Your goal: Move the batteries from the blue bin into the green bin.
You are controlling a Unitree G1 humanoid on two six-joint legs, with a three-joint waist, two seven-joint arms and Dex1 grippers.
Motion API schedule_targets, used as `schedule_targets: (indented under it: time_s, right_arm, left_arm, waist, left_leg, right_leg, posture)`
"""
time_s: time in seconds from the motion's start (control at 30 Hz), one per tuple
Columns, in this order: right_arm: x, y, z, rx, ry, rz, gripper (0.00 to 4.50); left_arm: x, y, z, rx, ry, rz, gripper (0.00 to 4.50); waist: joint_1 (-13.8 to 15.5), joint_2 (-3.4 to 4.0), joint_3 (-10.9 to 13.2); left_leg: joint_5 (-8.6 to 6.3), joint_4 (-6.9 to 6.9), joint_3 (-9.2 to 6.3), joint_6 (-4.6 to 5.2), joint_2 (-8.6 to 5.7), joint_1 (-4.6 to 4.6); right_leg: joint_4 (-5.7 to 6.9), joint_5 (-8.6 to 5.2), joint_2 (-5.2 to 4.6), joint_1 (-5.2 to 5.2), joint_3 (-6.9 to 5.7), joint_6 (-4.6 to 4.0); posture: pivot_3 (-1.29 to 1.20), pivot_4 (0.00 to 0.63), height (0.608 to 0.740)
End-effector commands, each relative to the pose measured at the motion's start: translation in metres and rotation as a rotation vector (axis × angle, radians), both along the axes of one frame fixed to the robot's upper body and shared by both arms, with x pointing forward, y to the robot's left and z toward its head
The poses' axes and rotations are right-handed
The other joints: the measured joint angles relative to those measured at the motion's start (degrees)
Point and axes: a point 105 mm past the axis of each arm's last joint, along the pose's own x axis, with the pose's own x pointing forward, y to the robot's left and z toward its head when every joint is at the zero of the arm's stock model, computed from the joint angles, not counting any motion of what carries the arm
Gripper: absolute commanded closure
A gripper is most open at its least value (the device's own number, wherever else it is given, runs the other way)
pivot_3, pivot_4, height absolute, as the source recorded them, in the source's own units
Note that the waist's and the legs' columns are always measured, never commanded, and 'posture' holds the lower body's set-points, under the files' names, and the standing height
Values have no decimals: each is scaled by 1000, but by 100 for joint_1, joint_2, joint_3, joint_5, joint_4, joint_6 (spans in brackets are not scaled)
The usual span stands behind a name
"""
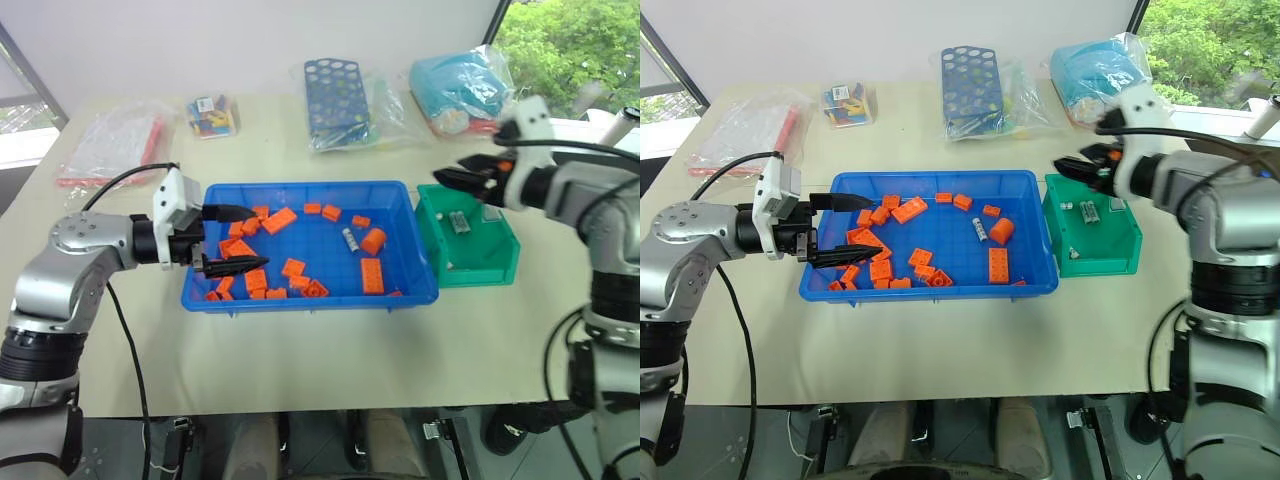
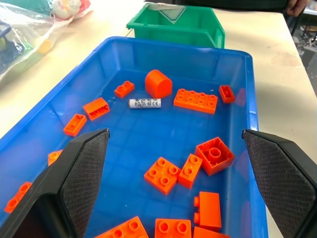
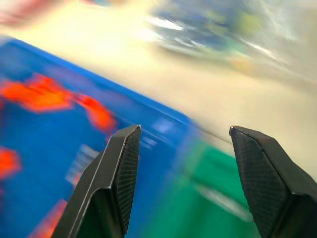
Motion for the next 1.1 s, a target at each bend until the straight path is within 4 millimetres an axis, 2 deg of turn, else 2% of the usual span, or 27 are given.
schedule_targets:
  time_s: [0.03, 0.1, 0.17, 0.27, 0.57, 0.87, 1.1]
  right_arm:
    - [-6, 38, -11, -26, 26, 96, 1579]
    - [-7, 55, -28, -56, 74, 121, 1579]
    - [-9, 61, -41, -81, 108, 127, 1579]
    - [-13, 72, -69, -250, 90, 160, 1579]
    - [-9, 85, -101, -311, 131, 171, 1579]
    - [8, 84, -100, -323, 110, 133, 1579]
    - [4, 88, -66, -260, 57, 146, 1579]
  left_arm:
    - [-4, -1, 8, 9, -48, 1, 0]
    - [-5, -1, 7, 13, -47, 4, 0]
    - [-6, -1, 7, 14, -46, 7, 0]
    - [-7, 1, 6, 16, -41, 23, 0]
    - [-11, 5, 4, 26, -33, 44, 0]
    - [-10, 6, 7, 27, -41, 50, 0]
    - [-8, 5, 6, 22, -44, 54, 0]
  waist:
    - [41, 0, 0]
    - [61, -1, 0]
    - [62, -1, 0]
    - [53, -3, -1]
    - [13, -3, -1]
    - [27, -3, -1]
    - [25, -3, -1]
  left_leg:
    - [0, 0, 0, 0, -1, -3]
    - [0, 2, -1, 0, -5, -9]
    - [0, 10, 0, 0, -6, -13]
    - [0, 18, -1, 1, -7, -12]
    - [0, 10, -1, 1, -4, -6]
    - [0, 13, -1, 0, -5, -6]
    - [0, 12, -1, 0, -4, -6]
  right_leg:
    - [-1, 0, -1, -1, 0, 0]
    - [-2, 0, -8, -1, -2, 0]
    - [-2, 1, -16, 1, -2, 1]
    - [-3, 1, -17, 5, -2, 1]
    - [4, 1, -5, -1, -2, 1]
    - [4, 1, -6, 2, -2, 1]
    - [4, 1, -6, 1, -2, 1]
  posture:
    - [0, 150, 737]
    - [0, 150, 737]
    - [0, 150, 737]
    - [0, 150, 737]
    - [0, 150, 737]
    - [0, 150, 737]
    - [0, 150, 737]
